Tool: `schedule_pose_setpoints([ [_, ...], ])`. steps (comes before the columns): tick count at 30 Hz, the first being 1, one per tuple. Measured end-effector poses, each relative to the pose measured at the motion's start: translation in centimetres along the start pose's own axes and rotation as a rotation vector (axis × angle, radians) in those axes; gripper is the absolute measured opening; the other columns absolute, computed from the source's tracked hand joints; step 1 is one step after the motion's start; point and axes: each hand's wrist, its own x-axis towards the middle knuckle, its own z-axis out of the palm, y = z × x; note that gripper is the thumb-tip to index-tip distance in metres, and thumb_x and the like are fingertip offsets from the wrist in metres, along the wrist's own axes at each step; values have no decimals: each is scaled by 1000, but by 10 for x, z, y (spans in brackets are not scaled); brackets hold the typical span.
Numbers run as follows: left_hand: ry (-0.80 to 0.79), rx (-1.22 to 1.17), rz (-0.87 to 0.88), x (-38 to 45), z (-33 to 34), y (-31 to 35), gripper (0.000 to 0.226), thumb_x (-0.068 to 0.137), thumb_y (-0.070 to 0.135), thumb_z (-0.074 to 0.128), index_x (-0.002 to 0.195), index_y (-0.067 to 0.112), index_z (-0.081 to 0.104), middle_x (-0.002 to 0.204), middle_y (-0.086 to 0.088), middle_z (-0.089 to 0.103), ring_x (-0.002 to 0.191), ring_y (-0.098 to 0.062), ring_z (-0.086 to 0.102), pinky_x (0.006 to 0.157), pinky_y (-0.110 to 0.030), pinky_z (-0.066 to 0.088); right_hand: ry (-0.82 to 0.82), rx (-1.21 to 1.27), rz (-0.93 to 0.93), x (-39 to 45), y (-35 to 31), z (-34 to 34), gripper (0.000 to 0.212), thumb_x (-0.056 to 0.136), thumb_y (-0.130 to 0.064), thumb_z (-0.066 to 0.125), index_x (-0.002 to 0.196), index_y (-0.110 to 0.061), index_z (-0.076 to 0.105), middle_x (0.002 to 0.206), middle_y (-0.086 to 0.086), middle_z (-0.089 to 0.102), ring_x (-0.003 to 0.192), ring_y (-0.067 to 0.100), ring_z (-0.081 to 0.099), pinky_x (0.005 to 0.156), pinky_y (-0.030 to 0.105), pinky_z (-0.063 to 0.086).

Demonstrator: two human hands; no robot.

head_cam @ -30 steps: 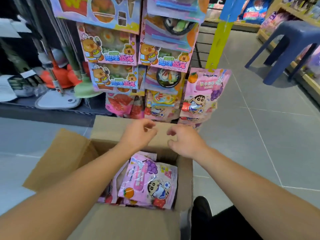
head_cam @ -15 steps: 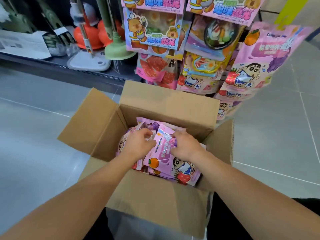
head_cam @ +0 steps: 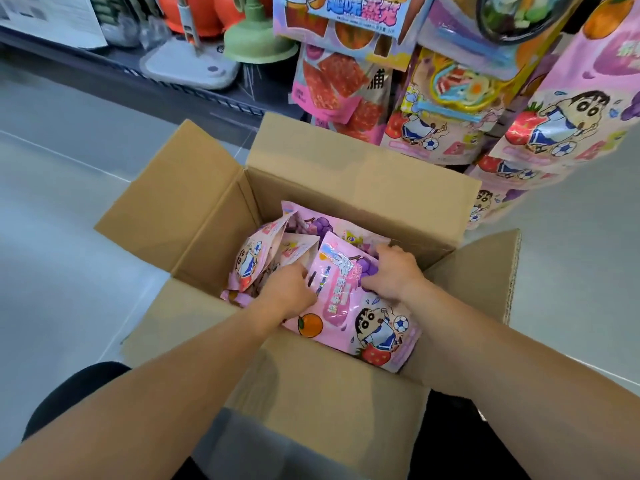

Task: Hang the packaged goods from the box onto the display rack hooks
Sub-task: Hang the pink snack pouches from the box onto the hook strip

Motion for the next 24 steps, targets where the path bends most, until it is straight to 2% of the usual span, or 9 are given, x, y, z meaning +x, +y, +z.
schedule_pose_setpoints([
  [1,18,-8,24,-1,1,-1,8,86,17,64,85,12,58,86,-8,63,84,-29,62,61,-28,43,-15,0,-17,-2,2,-1,66,78,-42,73,136,-22,48,132,15,47,122,35,46,103,36,41],
  [2,40,-33,48,0,2,-1,19,87,16,63,71,15,52,73,-4,58,75,-27,59,55,-27,36,-28,31,-25,-3,4,-3,65,77,-41,74,135,-23,50,131,15,46,122,35,46,104,35,40],
  [4,94,-100,110,-1,1,3,35,89,11,58,61,20,39,62,2,44,62,-18,45,51,-28,26,-23,163,-49,-7,6,-11,71,73,-32,78,137,-22,47,132,12,45,122,32,47,106,35,41],
  [7,173,-107,234,-4,-14,15,38,87,2,53,62,19,31,62,2,36,65,-20,37,54,-34,20,-47,442,-113,-15,0,-32,75,65,-17,83,131,-23,48,119,5,62,106,23,63,92,40,54],
  [10,211,-54,314,-6,-36,25,36,87,1,52,63,20,33,60,2,37,66,-21,37,57,-34,20,-26,657,-138,-26,-11,-53,48,69,-16,84,111,-21,61,99,0,72,87,20,71,81,40,59],
  [13,291,-8,337,-13,-58,34,25,88,9,56,68,17,43,63,1,46,62,-20,41,57,-28,26,36,712,-142,-37,-19,-70,29,76,-18,82,102,-14,69,95,1,76,84,17,72,82,38,59],
  [17,430,-66,350,-23,-97,54,15,83,23,65,74,12,66,66,-4,63,65,-19,55,56,-29,33,144,836,-140,-58,-29,-101,24,79,-17,80,100,-11,71,91,1,75,82,18,73,78,35,59],
  [21,493,-89,437,-38,-132,88,16,81,20,68,69,9,66,63,-5,60,62,-17,52,49,-15,31,216,950,-164,-76,-37,-136,15,79,-13,79,91,-20,72,91,-1,76,85,18,73,82,37,59],
  [24,510,-72,505,-51,-160,120,14,80,24,71,70,18,65,67,0,60,67,-16,53,56,-19,37,241,1021,-177,-92,-39,-171,12,83,-17,76,94,-19,71,95,1,76,84,17,74,78,34,60],
])
